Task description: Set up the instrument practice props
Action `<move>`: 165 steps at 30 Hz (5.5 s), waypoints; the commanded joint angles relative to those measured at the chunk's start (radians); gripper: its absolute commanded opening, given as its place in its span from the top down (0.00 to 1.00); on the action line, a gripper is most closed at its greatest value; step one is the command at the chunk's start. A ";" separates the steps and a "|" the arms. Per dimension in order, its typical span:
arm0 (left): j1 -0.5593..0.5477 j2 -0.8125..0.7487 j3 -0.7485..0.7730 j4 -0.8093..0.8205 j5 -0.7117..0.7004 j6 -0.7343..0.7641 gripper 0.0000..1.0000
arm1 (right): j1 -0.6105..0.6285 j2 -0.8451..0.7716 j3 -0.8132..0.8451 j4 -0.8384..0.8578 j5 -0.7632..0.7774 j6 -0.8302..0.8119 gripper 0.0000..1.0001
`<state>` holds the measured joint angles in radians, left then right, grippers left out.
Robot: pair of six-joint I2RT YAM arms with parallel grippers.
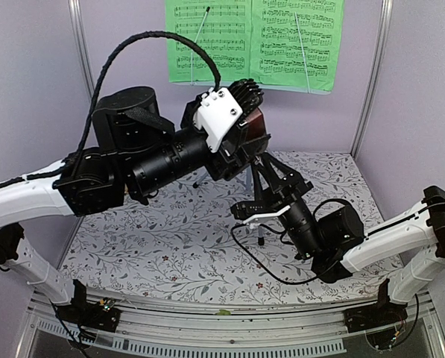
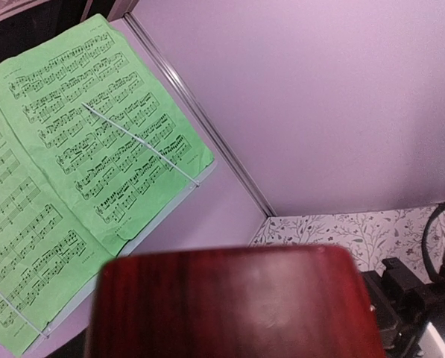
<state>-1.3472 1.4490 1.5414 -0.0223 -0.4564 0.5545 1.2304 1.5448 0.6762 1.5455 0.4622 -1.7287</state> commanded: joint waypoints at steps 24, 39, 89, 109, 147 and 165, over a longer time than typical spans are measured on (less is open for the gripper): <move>0.006 -0.019 0.023 0.095 0.017 -0.024 1.00 | 0.019 -0.086 0.034 0.085 0.102 0.126 1.00; 0.049 -0.073 -0.228 0.444 0.217 -0.051 1.00 | 0.004 -0.433 0.220 -1.069 -0.032 1.542 1.00; 0.125 -0.105 -0.475 0.810 0.248 -0.076 1.00 | -0.235 -0.477 0.068 -0.901 -0.347 2.679 0.61; 0.079 0.000 -0.008 0.192 0.030 -0.141 1.00 | -0.233 -0.501 -0.094 -0.546 -0.283 1.104 0.32; -0.023 0.074 0.252 -0.037 0.013 -0.156 1.00 | -0.082 -0.229 -0.193 0.055 -0.177 -0.032 0.30; -0.026 0.106 0.274 -0.060 0.024 -0.183 1.00 | -0.061 -0.220 -0.178 0.074 -0.178 -0.049 0.34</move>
<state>-1.3582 1.5589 1.7496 -0.1570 -0.4480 0.3790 1.1606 1.3289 0.4942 1.5440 0.2611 -1.7729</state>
